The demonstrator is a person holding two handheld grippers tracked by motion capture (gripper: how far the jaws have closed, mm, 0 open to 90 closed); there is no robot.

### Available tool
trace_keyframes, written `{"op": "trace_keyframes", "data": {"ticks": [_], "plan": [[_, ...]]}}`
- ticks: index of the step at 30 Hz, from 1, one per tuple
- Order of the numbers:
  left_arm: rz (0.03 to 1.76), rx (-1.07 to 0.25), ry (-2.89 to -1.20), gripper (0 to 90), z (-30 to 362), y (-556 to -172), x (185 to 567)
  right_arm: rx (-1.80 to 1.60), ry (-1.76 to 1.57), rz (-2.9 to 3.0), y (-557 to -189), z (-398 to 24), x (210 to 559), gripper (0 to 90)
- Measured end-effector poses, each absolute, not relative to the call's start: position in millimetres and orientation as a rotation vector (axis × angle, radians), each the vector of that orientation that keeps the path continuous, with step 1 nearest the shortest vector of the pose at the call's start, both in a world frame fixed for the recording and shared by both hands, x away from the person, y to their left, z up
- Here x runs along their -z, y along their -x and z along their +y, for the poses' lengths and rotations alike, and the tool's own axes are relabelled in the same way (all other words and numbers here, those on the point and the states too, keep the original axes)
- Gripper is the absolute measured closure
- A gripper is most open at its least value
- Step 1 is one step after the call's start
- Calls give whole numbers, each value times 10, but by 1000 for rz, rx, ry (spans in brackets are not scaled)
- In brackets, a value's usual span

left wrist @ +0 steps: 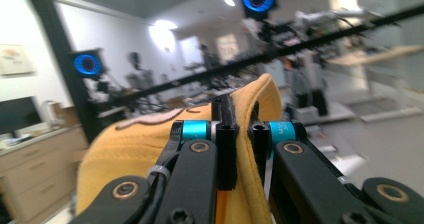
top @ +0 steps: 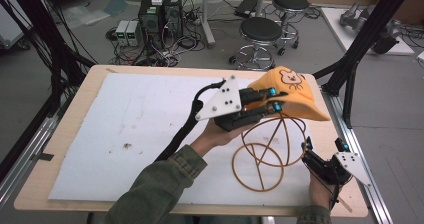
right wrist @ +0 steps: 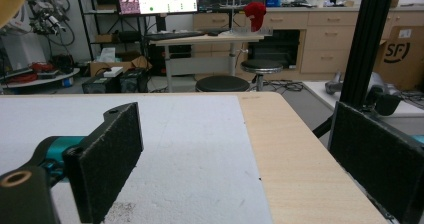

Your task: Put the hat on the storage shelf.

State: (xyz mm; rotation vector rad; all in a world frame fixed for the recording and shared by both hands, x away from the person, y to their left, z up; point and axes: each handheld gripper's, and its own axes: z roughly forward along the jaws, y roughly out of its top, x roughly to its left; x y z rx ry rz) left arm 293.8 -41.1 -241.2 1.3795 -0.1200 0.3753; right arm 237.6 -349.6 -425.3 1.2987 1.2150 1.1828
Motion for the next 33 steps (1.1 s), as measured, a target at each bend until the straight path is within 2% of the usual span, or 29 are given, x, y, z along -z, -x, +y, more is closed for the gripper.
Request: {"op": "trace_keyframes", "data": {"ticks": [3,7,19,27,33], "plan": [[-189,-314,-1420,866,-456,-2848,2483,-1186,-1298,1212,-2373,-3497,4253,62],[-276,-308,-1489,865,-490,-2745,2542,-1185,-1307,1215,-2373,-3501,4254,62],[-398,-263,-1675,866,-536,-2603,2849,-1181,-1306,1221,-2373,-3496,4255,62],[-416,-202,-1775,865,-509,-2630,3102,-1181,-1305,1223,-2380,-3478,4258,62],[-412,-193,-1773,865,-463,-2640,3169,-1176,-1300,1224,-2380,-3465,4253,62]]}}
